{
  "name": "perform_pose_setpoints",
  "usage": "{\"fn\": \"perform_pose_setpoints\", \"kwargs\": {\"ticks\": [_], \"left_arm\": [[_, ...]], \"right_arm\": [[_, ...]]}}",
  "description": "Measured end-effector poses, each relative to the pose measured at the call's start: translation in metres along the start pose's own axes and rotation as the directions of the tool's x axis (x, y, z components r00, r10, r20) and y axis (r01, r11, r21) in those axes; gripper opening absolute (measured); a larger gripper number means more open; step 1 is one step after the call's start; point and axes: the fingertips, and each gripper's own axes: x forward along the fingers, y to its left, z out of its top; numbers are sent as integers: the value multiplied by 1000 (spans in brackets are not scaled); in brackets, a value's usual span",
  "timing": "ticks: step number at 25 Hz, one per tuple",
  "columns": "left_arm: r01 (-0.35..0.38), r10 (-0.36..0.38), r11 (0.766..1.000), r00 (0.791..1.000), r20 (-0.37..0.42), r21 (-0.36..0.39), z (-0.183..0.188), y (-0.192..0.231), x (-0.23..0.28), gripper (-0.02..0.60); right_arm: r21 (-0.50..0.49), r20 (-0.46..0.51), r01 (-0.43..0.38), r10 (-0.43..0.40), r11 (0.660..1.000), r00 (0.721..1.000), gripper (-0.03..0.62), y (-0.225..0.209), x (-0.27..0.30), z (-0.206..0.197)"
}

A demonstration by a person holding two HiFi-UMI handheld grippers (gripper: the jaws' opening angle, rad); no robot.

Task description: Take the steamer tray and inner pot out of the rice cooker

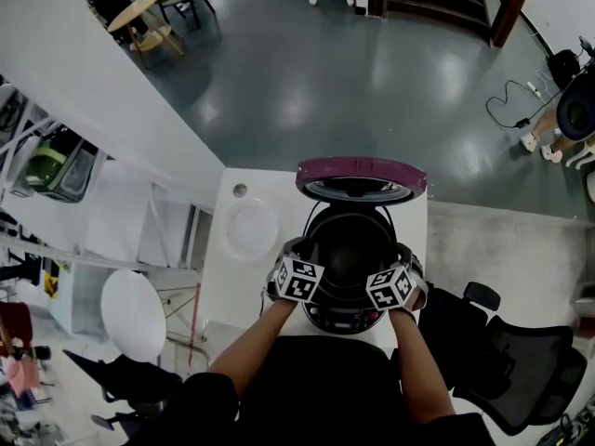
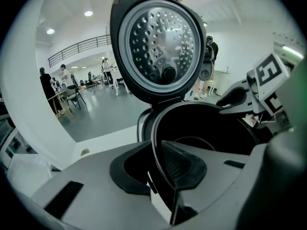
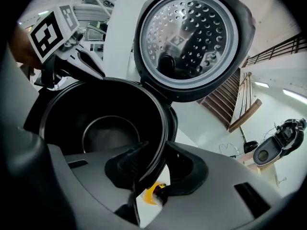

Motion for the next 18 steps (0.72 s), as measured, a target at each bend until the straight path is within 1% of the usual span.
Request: {"fn": "perform_pose_setpoints", "kwargs": {"ticks": [6,9,10,11,13,15,16,18], "left_arm": [[3,0,998,999,37,-64,4,2,-3,51],[8,-7,997,1000,15,-77,0,3,-2,50],[4,-4,998,1000,3,-68,-1,3,-1,51],[-4,4,999,1000,-9,-49,-2,4,1,52],[-23,23,1000,999,-28,3,-2,4,2,61],[-28,29,999,999,-39,29,-2,1,3,72],[-27,28,999,999,-39,33,-1,0,4,88],[-34,35,998,999,-32,43,0,0,4,141]], "right_arm": [[54,12,1,-2,999,1000,82,-4,-2,2],[54,-14,-12,13,998,1000,88,-4,1,1],[54,-25,-17,18,998,1000,96,-3,3,1],[52,-35,-21,23,998,999,119,-2,4,0],[31,-52,-26,28,999,998,152,0,7,-2],[0,-65,-18,18,1000,998,161,0,9,-3],[-15,-68,-12,11,1000,998,161,0,10,-3],[-35,-70,-4,2,999,998,161,0,11,-3]]}}
